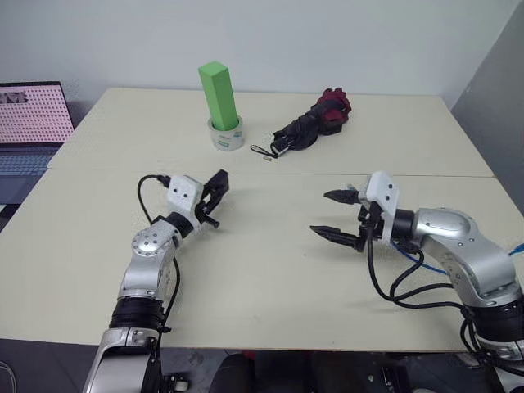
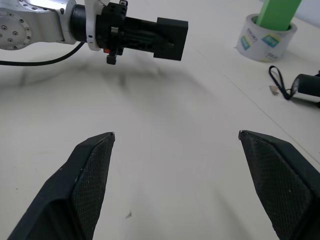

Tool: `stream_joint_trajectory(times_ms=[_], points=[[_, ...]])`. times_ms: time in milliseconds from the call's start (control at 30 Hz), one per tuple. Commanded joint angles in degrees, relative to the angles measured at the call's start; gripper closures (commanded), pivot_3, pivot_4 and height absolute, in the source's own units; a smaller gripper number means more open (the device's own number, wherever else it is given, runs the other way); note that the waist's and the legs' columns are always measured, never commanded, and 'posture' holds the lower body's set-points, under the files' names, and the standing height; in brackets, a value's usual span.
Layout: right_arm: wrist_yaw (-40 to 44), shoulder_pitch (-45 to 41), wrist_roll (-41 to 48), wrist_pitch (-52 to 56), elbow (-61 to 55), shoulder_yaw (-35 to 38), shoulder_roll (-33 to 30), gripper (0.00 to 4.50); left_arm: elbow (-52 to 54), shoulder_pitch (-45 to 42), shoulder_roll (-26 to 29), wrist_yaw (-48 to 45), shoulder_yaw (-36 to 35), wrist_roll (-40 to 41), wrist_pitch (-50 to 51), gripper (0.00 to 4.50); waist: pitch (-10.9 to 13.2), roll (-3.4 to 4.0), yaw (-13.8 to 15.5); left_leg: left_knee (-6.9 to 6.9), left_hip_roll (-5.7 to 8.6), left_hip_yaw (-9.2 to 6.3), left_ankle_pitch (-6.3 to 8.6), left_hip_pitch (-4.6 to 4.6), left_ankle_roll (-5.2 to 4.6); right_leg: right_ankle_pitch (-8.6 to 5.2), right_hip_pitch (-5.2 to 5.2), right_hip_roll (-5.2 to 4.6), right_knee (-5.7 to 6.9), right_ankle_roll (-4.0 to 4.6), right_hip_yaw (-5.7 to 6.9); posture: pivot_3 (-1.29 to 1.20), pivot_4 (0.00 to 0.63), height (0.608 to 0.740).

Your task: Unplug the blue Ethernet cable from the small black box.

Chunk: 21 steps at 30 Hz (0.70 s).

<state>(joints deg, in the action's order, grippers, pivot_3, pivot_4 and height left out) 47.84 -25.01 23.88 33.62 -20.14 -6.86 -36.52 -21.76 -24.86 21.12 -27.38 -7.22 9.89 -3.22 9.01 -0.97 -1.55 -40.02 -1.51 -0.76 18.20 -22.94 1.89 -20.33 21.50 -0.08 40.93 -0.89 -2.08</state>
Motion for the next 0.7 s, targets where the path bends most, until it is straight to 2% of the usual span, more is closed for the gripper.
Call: stream_joint_trajectory(times_ms=[33,100,133,233,333,533,700], points=[[-0.39,-1.57,-0.22,0.31,-1.95,-0.33,0.48,0.29,-2.34,-1.05,-1.11,2.44,-1.14,-0.08,-2.33,3.72,0.0,-0.01,0.06,0.0,0.0,-0.01,0.0,0.0,0.0,0.0,0.0,0.0,0.0,0.0,0.01,0.0,0.15,0.74],[-0.56,-1.68,-0.65,0.5,-1.86,-0.93,0.62,0.29,-3.68,-0.98,-1.69,3.23,-1.26,0.12,-2.04,3.72,-0.01,-0.03,0.13,0.0,0.01,-0.02,0.0,-0.02,0.0,0.0,-0.01,-0.02,-0.02,0.0,0.04,0.0,0.15,0.74],[-0.66,-1.72,-0.87,0.56,-1.86,-1.17,0.62,0.26,-4.0,-0.88,-1.84,2.96,-1.23,0.48,-1.65,3.01,-0.01,-0.03,0.09,0.0,0.01,-0.02,0.0,-0.02,0.0,0.0,-0.01,-0.02,-0.02,0.0,0.03,0.0,0.15,0.74],[-0.73,-1.54,-1.04,0.74,-2.09,-1.21,0.62,0.26,-3.6,-0.17,-2.04,2.16,-1.07,1.38,-0.72,2.55,-0.01,-0.03,0.02,0.0,0.01,-0.02,0.0,-0.01,0.01,0.0,0.0,-0.02,0.0,0.0,0.04,0.0,0.15,0.74],[-0.98,-1.24,-1.06,1.23,-2.57,-1.12,0.6,0.26,-1.4,1.95,-1.87,1.81,-0.81,1.6,0.18,1.88,-0.02,-0.03,0.0,0.0,0.0,-0.02,0.0,0.0,0.01,0.0,0.0,-0.02,0.02,0.0,0.04,0.0,0.15,0.74],[-3.57,2.63,-1.19,2.99,-5.39,0.87,0.05,0.26,14.78,13.1,2.08,1.12,-0.21,0.46,6.66,0.71,-0.02,-0.02,-0.25,0.05,-0.05,-0.02,0.0,0.02,0.01,0.0,0.01,-0.01,0.01,0.0,0.05,0.0,0.15,0.74],[-6.07,9.02,-0.34,3.33,-6.93,7.14,-1.26,0.26,28.32,19.67,8.05,-1.45,-0.7,1.21,16.32,0.71,-0.02,-0.02,0.13,0.06,-0.04,-0.05,0.0,0.01,0.0,0.0,-0.05,-0.02,-0.04,0.0,0.05,0.0,0.15,0.74]])
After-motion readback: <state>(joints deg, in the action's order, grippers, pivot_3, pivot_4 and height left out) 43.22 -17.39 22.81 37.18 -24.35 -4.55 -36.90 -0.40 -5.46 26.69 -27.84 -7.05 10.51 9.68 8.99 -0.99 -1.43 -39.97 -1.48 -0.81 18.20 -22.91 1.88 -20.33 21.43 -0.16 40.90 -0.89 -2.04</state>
